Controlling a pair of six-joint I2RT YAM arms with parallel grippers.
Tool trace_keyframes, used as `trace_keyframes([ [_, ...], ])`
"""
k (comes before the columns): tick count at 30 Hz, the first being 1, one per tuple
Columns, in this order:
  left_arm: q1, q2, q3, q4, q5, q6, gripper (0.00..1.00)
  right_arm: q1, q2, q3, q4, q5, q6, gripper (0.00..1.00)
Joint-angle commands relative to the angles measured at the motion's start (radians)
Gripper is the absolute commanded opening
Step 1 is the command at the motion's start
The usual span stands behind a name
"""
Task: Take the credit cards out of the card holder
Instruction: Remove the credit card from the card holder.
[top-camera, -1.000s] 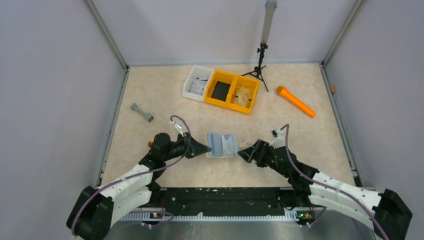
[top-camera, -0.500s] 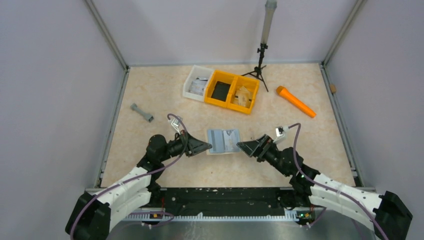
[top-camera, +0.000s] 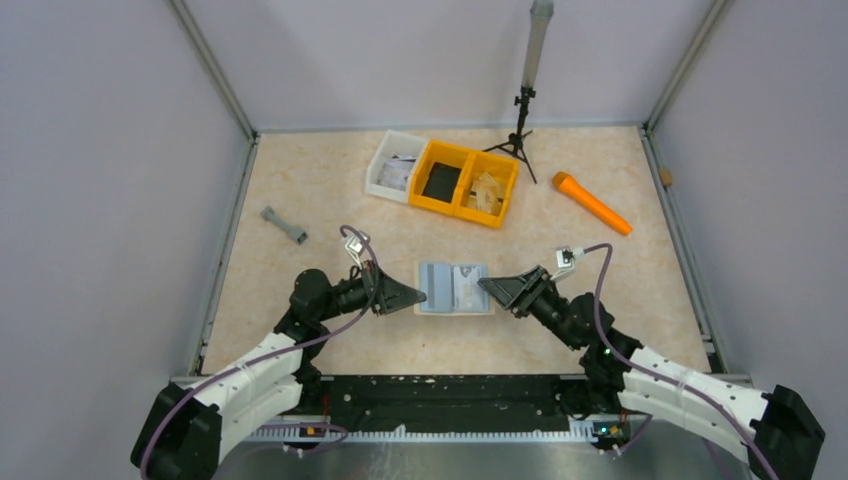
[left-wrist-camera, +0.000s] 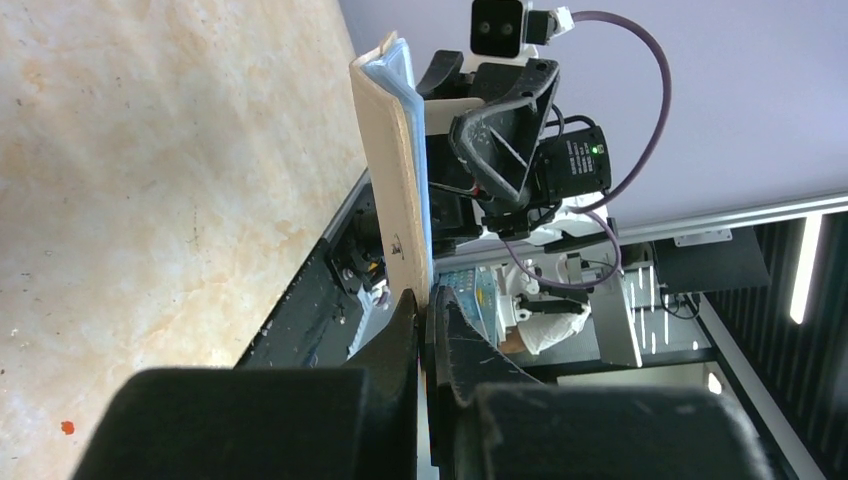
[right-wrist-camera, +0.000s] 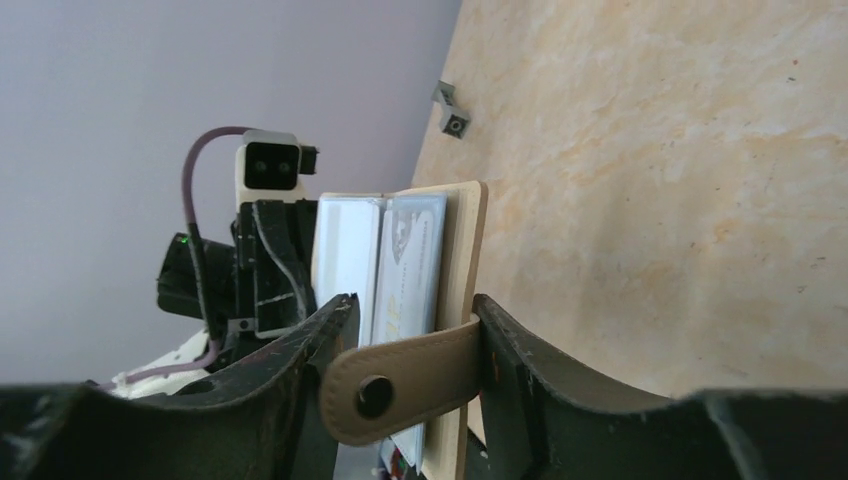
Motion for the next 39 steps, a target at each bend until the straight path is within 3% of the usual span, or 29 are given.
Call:
trace_keyframes([
  [1, 0.003, -0.022, 0.045, 0.100, 0.028, -0.017, 0.00, -0.008, -0.054, 0.010, 0.072, 0.019, 0.016, 0.42],
  [8, 0.003, -0.018, 0.045, 0.137, 0.036, -0.040, 0.00, -0.007, -0.083, -0.009, 0.052, 0.030, 0.021, 0.24],
  [14, 0.003, -0.022, 0.040, 0.159, 0.031, -0.051, 0.00, -0.007, -0.057, 0.001, 0.056, 0.000, 0.011, 0.30],
  [15, 0.004, -0.023, 0.037, 0.161, 0.026, -0.051, 0.00, -0.008, -0.050, 0.001, 0.060, -0.005, 0.011, 0.26],
  [18, 0.003, -0.033, 0.023, 0.167, 0.001, -0.050, 0.00, -0.008, -0.046, 0.000, 0.058, -0.004, 0.021, 0.00],
  [23, 0.004, -0.040, 0.009, 0.174, -0.011, -0.050, 0.02, -0.010, -0.070, -0.014, 0.079, -0.005, 0.034, 0.00],
  [25, 0.006, -0.056, 0.019, 0.092, -0.028, -0.001, 0.11, -0.014, -0.089, -0.025, 0.092, -0.005, 0.048, 0.00],
  [28, 0.005, -0.105, 0.069, -0.248, -0.107, 0.176, 0.28, -0.016, -0.110, -0.035, 0.092, 0.000, 0.072, 0.00],
  [33, 0.006, -0.186, 0.184, -0.638, -0.247, 0.387, 0.54, -0.018, -0.120, -0.038, 0.061, 0.004, 0.105, 0.00],
  [36, 0.005, -0.211, 0.269, -0.796, -0.297, 0.473, 0.57, -0.018, -0.117, -0.047, 0.061, 0.014, 0.112, 0.00],
  [39, 0.004, -0.216, 0.343, -0.894, -0.304, 0.514, 0.53, -0.017, -0.104, -0.054, 0.076, 0.018, 0.120, 0.00],
])
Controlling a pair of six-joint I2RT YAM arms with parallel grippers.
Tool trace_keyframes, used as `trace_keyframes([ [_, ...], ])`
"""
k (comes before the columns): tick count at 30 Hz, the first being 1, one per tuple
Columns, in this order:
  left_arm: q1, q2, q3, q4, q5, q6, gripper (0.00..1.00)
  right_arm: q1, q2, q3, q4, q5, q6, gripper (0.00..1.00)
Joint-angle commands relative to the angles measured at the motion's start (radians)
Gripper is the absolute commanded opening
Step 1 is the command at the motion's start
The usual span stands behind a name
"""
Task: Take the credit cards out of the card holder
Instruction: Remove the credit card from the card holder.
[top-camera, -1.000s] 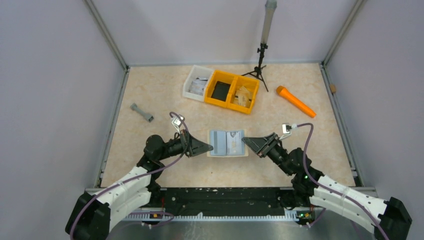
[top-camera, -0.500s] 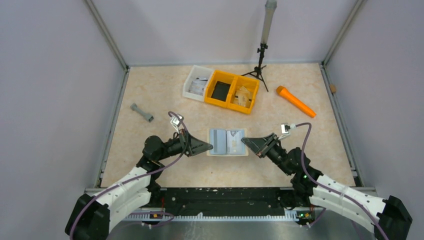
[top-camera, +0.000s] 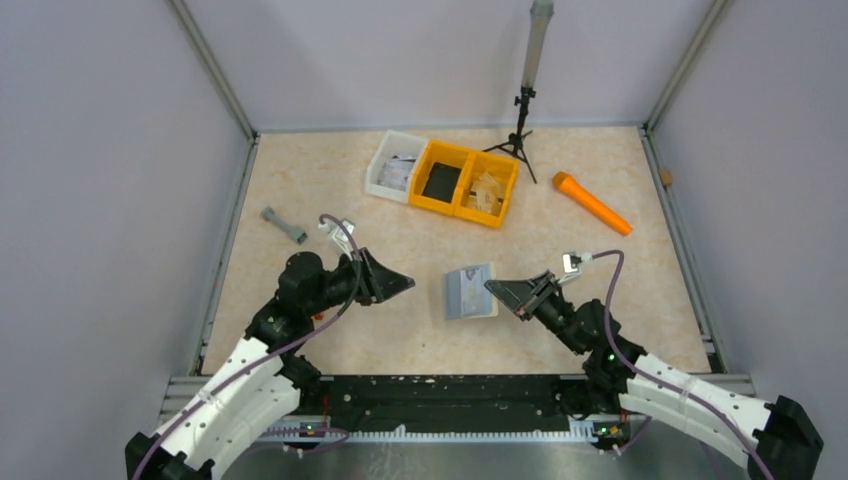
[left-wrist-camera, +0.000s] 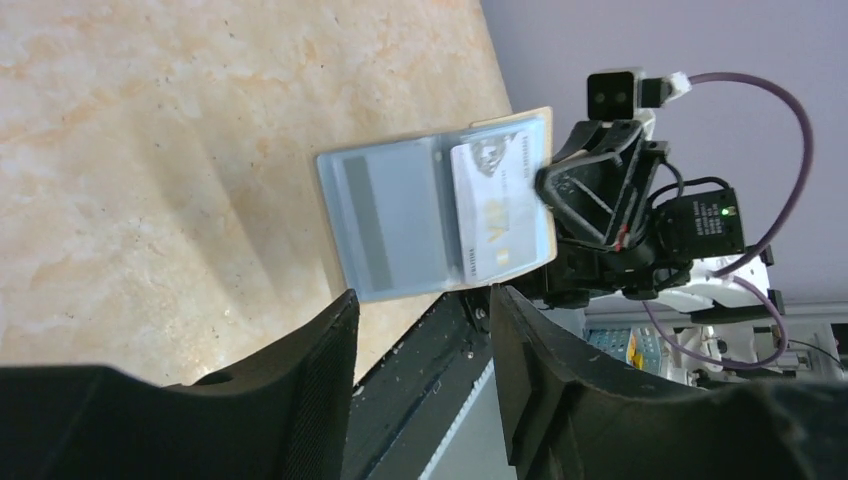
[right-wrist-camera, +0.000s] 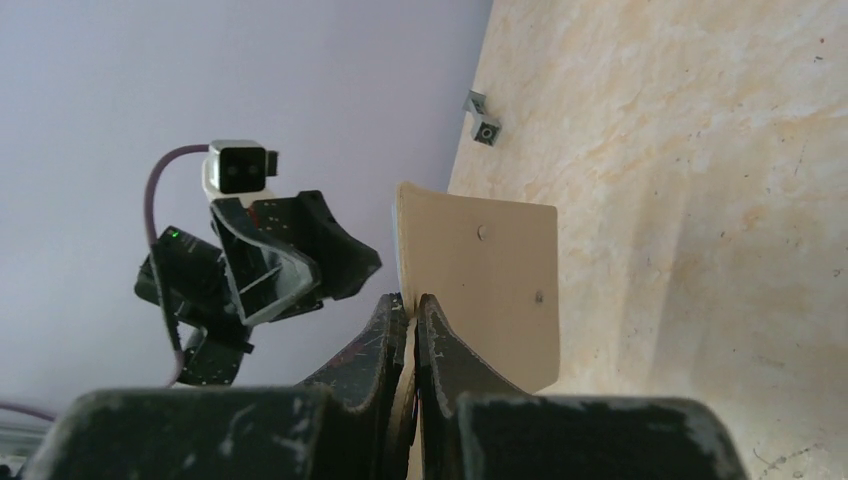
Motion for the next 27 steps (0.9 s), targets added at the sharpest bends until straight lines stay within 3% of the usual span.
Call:
trace_keyframes([
  [1, 0.003, -0.019, 0.123, -0.215, -0.047, 0.144, 0.50, -0.011, 0.009, -0.007, 0.065, 0.013, 0.033, 0.00],
  [3, 0.004, -0.007, 0.110, -0.154, 0.011, 0.113, 0.45, -0.010, 0.028, -0.016, 0.095, 0.005, 0.046, 0.00],
  [7, -0.028, 0.084, 0.032, 0.117, 0.104, -0.004, 0.40, -0.011, 0.065, -0.029, 0.157, -0.009, 0.075, 0.00],
  [13, -0.144, 0.217, 0.030, 0.300, 0.077, -0.057, 0.38, -0.012, 0.074, -0.039, 0.195, -0.024, 0.100, 0.00],
  [27, -0.169, 0.355, 0.017, 0.505, 0.073, -0.144, 0.44, -0.012, 0.079, 0.011, 0.223, -0.052, 0.083, 0.00],
])
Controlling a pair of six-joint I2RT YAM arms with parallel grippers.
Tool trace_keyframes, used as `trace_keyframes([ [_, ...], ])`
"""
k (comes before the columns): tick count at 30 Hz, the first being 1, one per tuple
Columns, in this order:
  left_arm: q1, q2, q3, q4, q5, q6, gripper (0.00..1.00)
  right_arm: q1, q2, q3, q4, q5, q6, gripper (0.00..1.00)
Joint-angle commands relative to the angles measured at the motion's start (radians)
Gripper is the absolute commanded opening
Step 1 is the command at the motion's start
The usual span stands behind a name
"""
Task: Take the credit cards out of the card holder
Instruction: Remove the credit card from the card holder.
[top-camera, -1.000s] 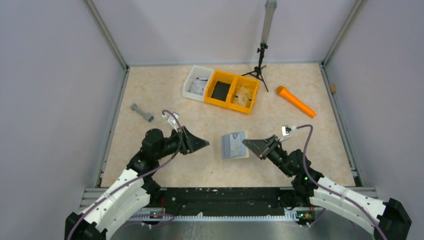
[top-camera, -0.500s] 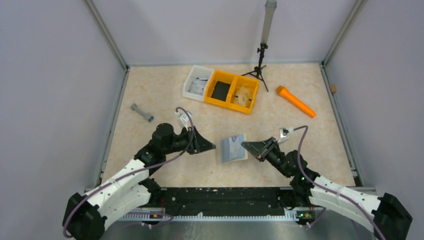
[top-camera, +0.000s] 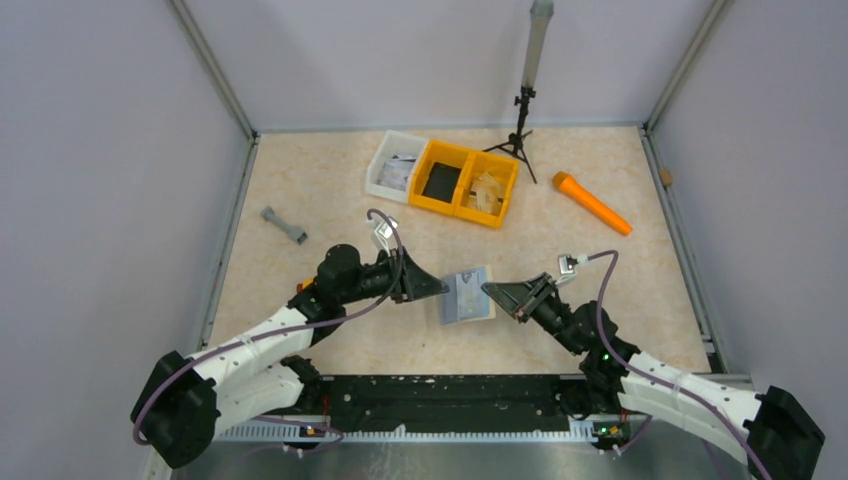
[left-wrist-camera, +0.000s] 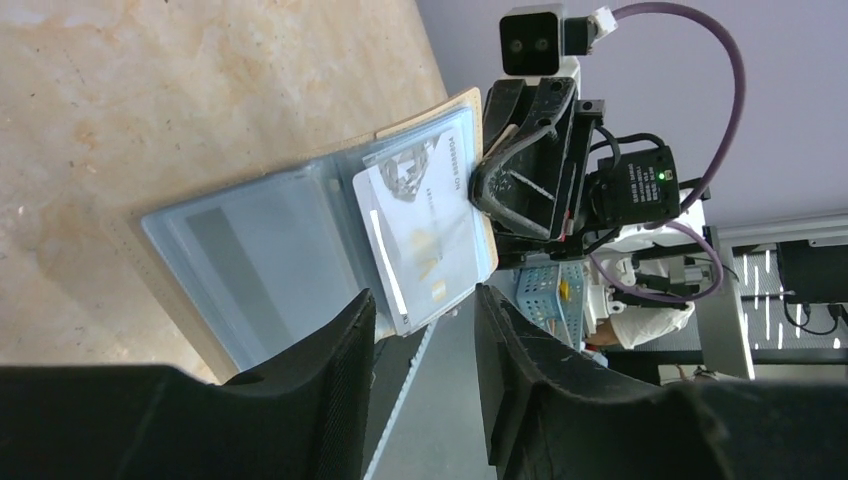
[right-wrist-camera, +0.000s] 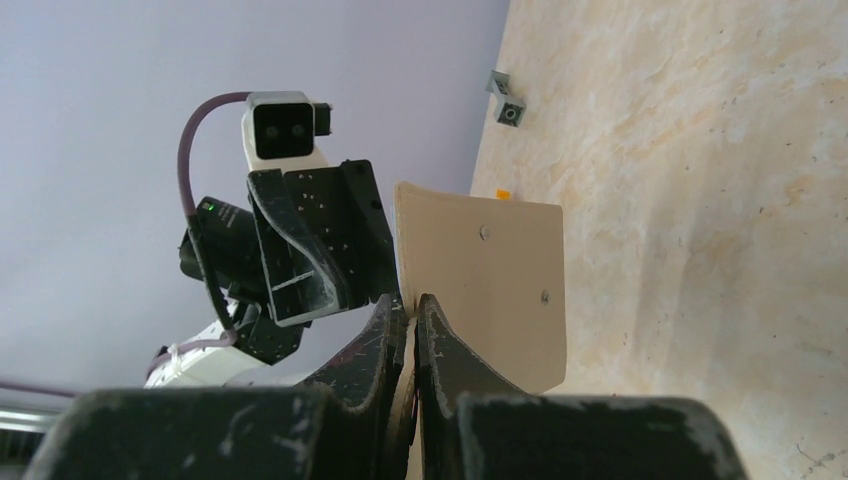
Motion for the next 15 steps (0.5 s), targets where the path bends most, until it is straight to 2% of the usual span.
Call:
trace_keyframes([
  [1, -0.001, 0.011, -0.004, 0.128, 0.001, -0.036, 0.44, -0.008, -0.002, 0.059, 0.102, -0.016, 0.000, 0.00],
  [15, -0.002, 0.076, -0.021, 0.212, 0.019, -0.083, 0.45, -0.008, 0.029, 0.077, 0.177, -0.040, 0.023, 0.00],
])
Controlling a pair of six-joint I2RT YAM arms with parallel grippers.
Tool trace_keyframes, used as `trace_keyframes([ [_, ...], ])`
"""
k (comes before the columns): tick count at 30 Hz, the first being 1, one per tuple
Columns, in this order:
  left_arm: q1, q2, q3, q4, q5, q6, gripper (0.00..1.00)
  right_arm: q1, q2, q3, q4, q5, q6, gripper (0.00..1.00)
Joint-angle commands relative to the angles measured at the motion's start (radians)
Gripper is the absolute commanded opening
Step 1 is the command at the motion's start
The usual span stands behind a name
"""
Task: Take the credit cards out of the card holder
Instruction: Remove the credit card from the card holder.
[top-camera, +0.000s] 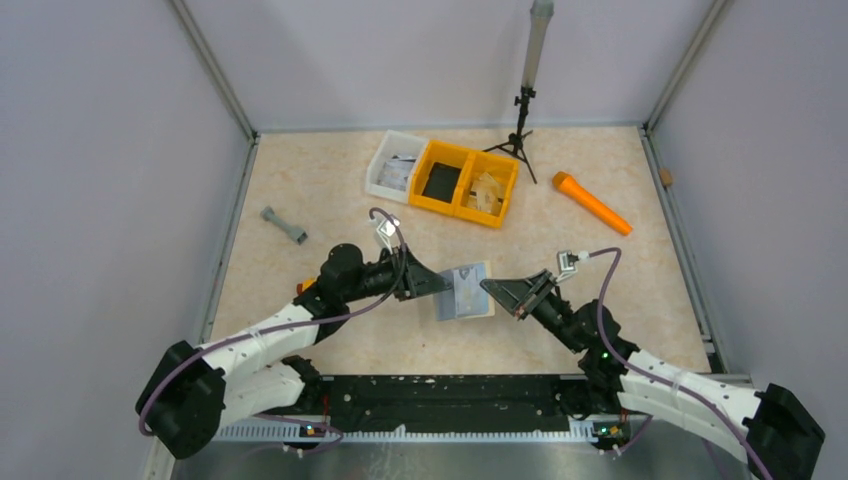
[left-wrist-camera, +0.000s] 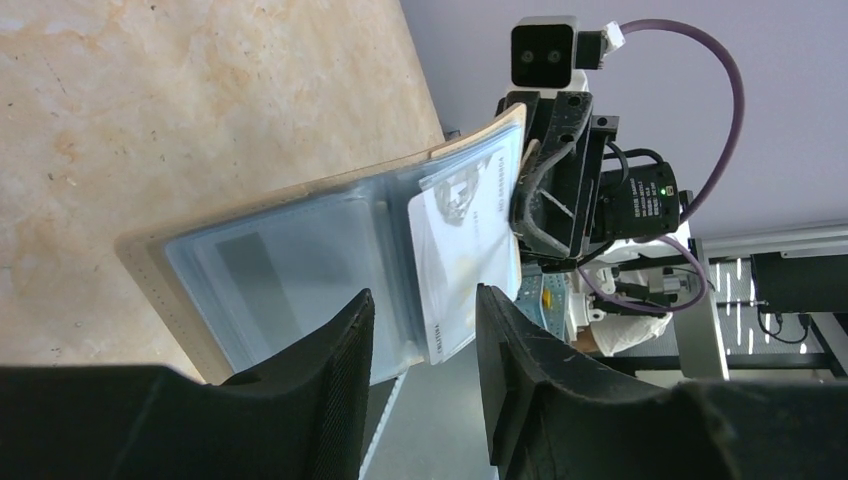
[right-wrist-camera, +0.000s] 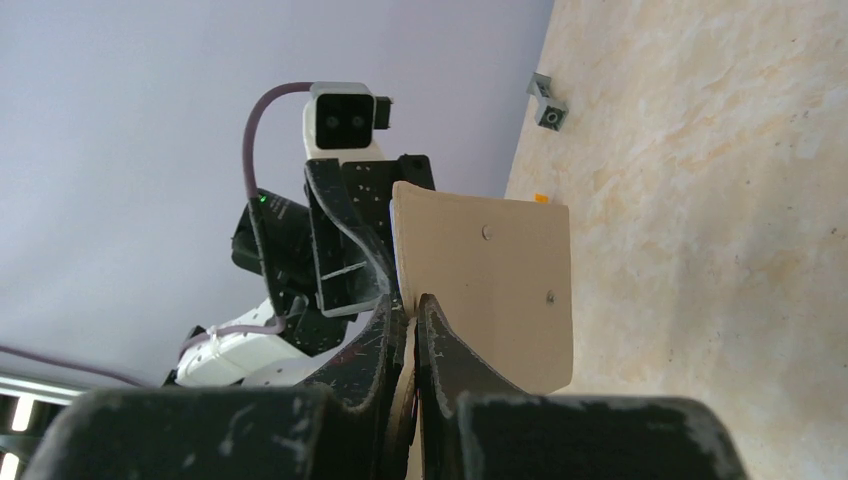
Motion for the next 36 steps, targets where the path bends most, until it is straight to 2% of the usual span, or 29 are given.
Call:
trace_keyframes([
  [1, -0.003, 0.029, -0.016, 0.126, 0.023, -0.035, 0.45, -0.008, 0.013, 0.062, 0.115, -0.016, 0.021, 0.00],
  [8, -0.005, 0.060, -0.051, 0.317, 0.069, -0.131, 0.44, -0.008, 0.030, 0.063, 0.150, -0.021, 0.039, 0.00],
  [26, -0.026, 0.145, -0.086, 0.501, 0.086, -0.232, 0.43, -0.008, 0.107, 0.064, 0.259, -0.043, 0.069, 0.00],
  [29, -0.025, 0.144, -0.093, 0.534, 0.087, -0.240, 0.36, -0.008, 0.105, 0.061, 0.258, -0.042, 0.070, 0.00],
  [33, -0.023, 0.120, -0.106, 0.534, 0.062, -0.227, 0.13, -0.008, 0.097, 0.058, 0.251, -0.041, 0.070, 0.00],
  [36, -0.022, 0.091, -0.106, 0.498, 0.050, -0.212, 0.06, -0.008, 0.078, 0.050, 0.237, -0.038, 0.071, 0.00],
])
